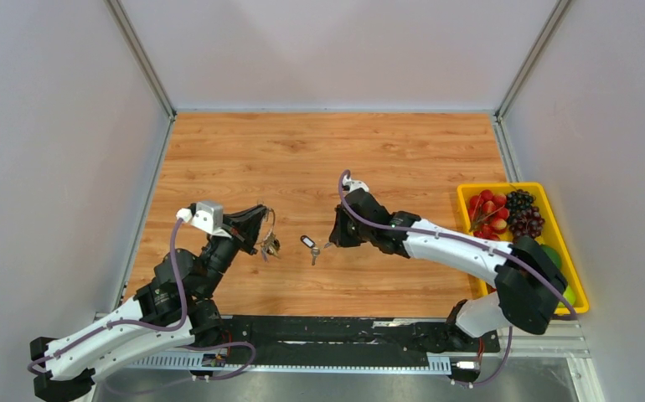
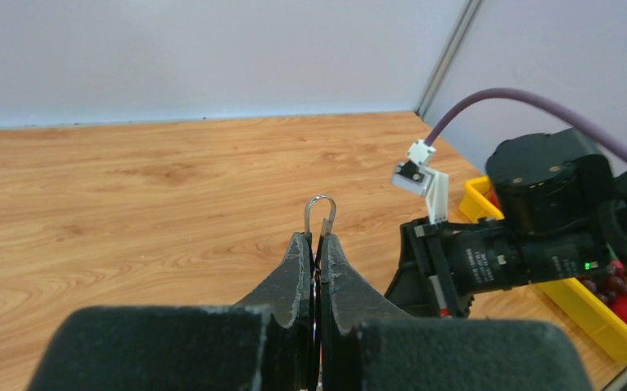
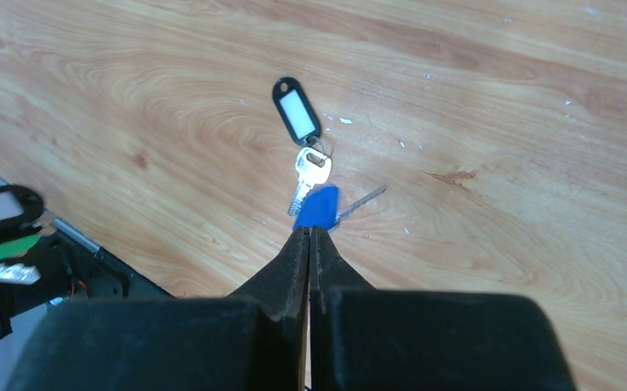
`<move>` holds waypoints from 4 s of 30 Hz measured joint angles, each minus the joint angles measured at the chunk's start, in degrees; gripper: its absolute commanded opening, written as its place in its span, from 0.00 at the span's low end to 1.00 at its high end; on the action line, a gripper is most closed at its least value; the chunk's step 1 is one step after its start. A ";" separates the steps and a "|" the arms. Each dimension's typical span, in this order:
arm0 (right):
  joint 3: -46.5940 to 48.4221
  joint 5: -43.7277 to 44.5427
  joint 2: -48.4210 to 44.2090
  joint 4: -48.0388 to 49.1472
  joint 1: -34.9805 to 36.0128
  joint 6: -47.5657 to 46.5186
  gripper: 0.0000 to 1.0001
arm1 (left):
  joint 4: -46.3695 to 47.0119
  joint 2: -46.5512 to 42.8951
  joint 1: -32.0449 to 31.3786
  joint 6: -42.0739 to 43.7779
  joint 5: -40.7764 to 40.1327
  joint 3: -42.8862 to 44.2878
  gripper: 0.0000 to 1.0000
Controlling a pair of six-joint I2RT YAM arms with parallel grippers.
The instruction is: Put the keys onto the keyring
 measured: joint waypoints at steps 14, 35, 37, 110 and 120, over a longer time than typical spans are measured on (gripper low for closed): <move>-1.84 -0.44 -21.09 1.60 2.49 -12.17 0.00 | -2.03 1.01 -0.02 -2.78 6.08 2.32 0.00; 2.47 -19.32 -30.38 5.73 6.78 -23.54 0.00 | -3.52 3.43 -0.02 -2.49 19.93 6.56 0.00; 3.72 -19.23 -30.38 6.16 8.07 -25.77 0.00 | -3.63 3.56 -0.02 -2.56 20.65 6.80 0.00; -8.15 4.76 -31.17 44.17 39.93 -91.84 0.00 | -11.85 4.44 0.00 -15.67 44.13 15.80 0.00; -8.15 3.23 -30.16 44.96 39.93 -94.12 0.00 | -10.97 5.14 0.00 -17.18 45.75 15.91 0.00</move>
